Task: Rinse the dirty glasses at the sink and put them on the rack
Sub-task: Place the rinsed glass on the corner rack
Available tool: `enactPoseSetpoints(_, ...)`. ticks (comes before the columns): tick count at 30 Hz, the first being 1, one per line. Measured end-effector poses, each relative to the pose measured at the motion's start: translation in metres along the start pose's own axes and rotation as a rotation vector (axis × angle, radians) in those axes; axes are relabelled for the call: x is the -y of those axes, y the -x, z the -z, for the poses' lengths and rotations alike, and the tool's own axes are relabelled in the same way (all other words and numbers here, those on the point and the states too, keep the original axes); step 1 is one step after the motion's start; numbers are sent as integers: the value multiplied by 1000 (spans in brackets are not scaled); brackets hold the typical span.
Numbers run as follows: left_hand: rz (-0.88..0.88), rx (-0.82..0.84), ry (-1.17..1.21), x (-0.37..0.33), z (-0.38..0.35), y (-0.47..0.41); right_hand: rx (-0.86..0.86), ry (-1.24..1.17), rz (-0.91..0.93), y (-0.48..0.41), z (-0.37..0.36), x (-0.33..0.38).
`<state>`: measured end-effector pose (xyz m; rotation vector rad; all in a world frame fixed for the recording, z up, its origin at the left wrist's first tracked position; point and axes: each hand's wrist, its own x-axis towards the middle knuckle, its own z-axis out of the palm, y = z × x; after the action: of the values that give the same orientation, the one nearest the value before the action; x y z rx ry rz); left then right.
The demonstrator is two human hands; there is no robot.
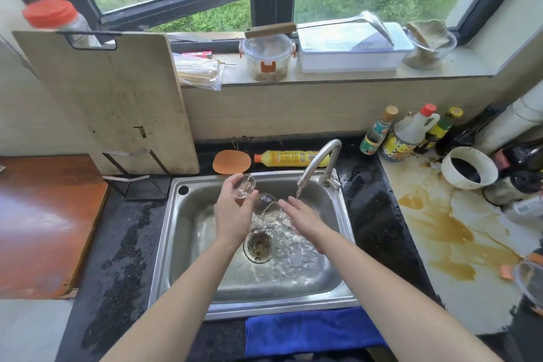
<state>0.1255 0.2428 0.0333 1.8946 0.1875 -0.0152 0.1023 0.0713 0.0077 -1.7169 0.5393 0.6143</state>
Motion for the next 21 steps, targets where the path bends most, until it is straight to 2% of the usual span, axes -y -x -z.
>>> enactPoseSetpoints(2, -58, 20, -89, 2, 7, 2, -81, 289, 90, 8, -4, -7)
enactPoseSetpoints(4, -85, 62, -153, 9, 12, 2, -139, 436, 127, 16, -7, -17)
enactPoseSetpoints(9, -123, 176, -263, 21, 12, 3, -221, 417, 17, 30, -12, -59)
enactPoseSetpoints(13, -167, 265, -288, 14, 1, 17, -280, 633, -52, 61, -3, -83)
enactPoseSetpoints(17, -277, 343, -288, -11, -21, 42, -435, 825, -70, 106, 21, -97)
enactPoseSetpoints(21, -420, 425, -253, -55, -52, 93, -617, 764, -111, 172, 53, -130)
